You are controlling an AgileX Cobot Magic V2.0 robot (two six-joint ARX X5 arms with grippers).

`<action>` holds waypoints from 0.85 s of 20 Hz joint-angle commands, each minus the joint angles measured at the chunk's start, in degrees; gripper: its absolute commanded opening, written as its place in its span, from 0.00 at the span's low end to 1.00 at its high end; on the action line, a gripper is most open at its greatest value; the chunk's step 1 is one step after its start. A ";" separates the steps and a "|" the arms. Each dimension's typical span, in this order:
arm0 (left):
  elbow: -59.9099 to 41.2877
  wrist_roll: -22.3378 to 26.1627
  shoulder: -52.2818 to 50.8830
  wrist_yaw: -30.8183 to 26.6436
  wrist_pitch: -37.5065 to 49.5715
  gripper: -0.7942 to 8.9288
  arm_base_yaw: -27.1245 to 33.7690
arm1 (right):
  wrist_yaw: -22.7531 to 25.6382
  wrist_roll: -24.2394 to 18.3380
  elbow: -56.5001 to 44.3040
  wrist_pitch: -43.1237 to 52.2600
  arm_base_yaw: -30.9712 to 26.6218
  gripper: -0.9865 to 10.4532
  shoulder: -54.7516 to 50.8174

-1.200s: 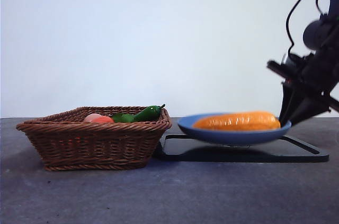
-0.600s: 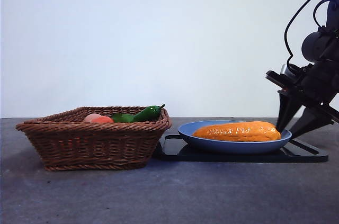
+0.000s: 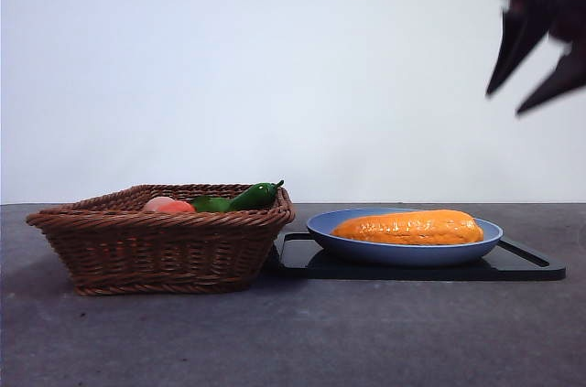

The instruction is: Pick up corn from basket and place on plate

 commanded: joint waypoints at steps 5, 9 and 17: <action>1.16 0.50 0.02 0.02 -3.98 0.43 2.58 | 7.06 -3.17 -3.02 -3.78 9.81 0.27 -18.88; 0.85 4.50 0.04 0.02 -6.23 0.41 3.10 | 12.24 -2.32 -12.94 -2.45 17.62 0.27 -29.51; -11.61 5.01 0.04 0.04 -1.16 0.18 4.00 | 14.43 5.07 -39.95 20.41 22.16 0.09 -43.91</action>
